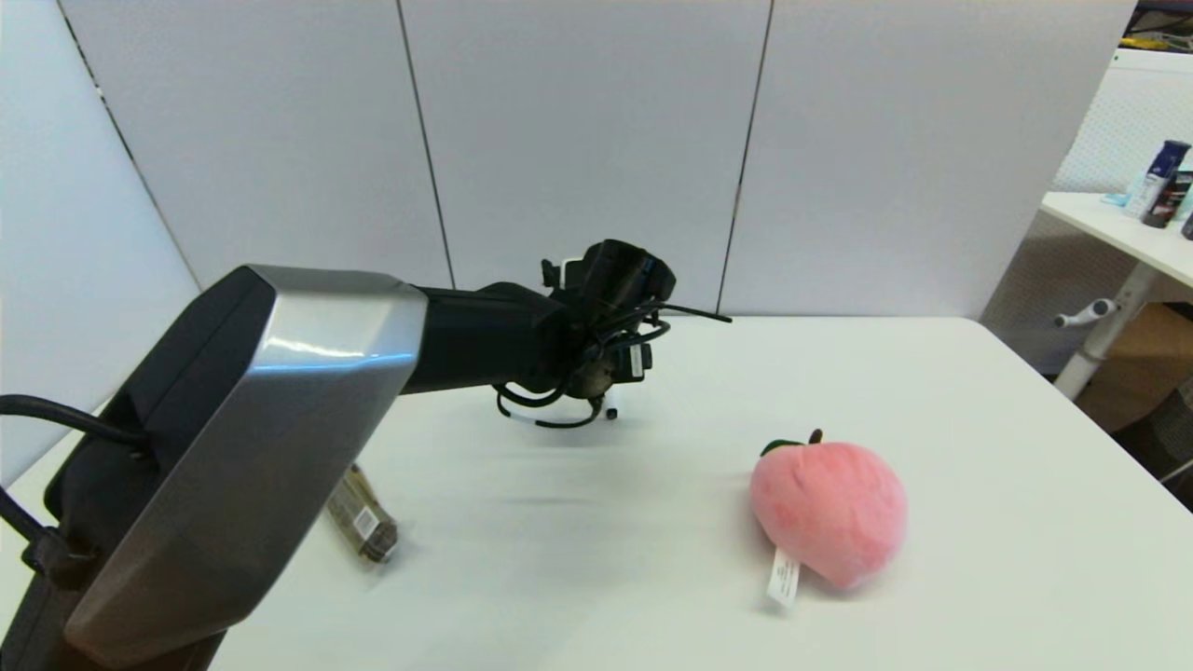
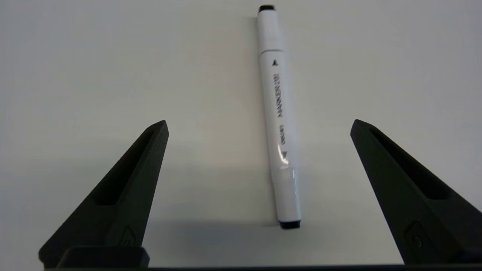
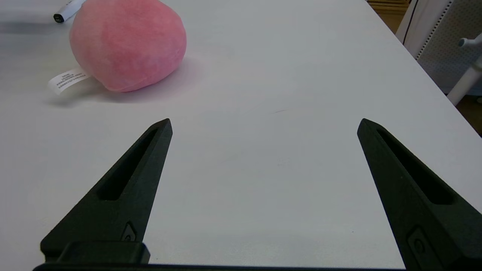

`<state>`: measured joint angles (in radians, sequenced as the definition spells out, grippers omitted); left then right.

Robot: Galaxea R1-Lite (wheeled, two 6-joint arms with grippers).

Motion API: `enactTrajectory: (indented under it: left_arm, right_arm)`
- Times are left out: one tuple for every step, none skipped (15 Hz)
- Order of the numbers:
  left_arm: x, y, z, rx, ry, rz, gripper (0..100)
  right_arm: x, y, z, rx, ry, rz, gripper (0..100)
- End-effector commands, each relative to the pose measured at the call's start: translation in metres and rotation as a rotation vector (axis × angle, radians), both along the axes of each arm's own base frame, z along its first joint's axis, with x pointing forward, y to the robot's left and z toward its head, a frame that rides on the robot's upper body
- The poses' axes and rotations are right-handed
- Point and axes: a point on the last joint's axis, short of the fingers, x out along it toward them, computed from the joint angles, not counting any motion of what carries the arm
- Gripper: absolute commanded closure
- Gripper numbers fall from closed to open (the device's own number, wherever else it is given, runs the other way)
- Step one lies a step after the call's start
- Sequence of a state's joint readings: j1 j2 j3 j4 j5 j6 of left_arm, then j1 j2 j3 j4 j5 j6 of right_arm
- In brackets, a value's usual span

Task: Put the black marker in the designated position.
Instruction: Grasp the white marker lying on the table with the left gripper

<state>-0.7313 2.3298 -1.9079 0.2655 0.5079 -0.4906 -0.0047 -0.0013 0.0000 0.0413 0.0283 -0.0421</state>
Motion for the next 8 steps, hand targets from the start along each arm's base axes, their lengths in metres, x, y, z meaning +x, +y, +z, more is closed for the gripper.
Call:
enactTrajectory:
  left_arm:
    - [0.013,-0.011,-0.019,0.049,-0.006,-0.056,0]
    - [0.014,-0.013,-0.025,0.065,0.002,-0.063,0]
    - [0.014,-0.014,-0.028,0.079,0.005,-0.070,0]
    - [0.015,-0.014,-0.029,0.096,0.004,-0.080,0]
    - [0.015,-0.013,-0.031,0.115,0.004,-0.088,0]
    - [0.016,-0.014,-0.031,0.124,0.003,-0.094,0]
    - [0.016,-0.014,-0.031,0.123,0.002,-0.094,0]
    - [0.017,-0.015,-0.033,0.118,-0.004,-0.094,0]
  right_arm:
    - [0.000,0.000,0.000,-0.001,0.001,0.001,0]
    - [0.000,0.000,0.000,-0.001,0.001,0.001,0]
    - [0.000,0.000,0.000,-0.001,0.001,0.001,0]
    - [0.000,0.000,0.000,-0.001,0.001,0.001,0]
    - [0.000,0.000,0.000,-0.001,0.001,0.001,0]
    - [0.000,0.000,0.000,-0.001,0.001,-0.001,0]
    - [0.000,0.000,0.000,-0.001,0.001,0.001,0]
    - [0.000,0.000,0.000,-0.001,0.001,0.001,0]
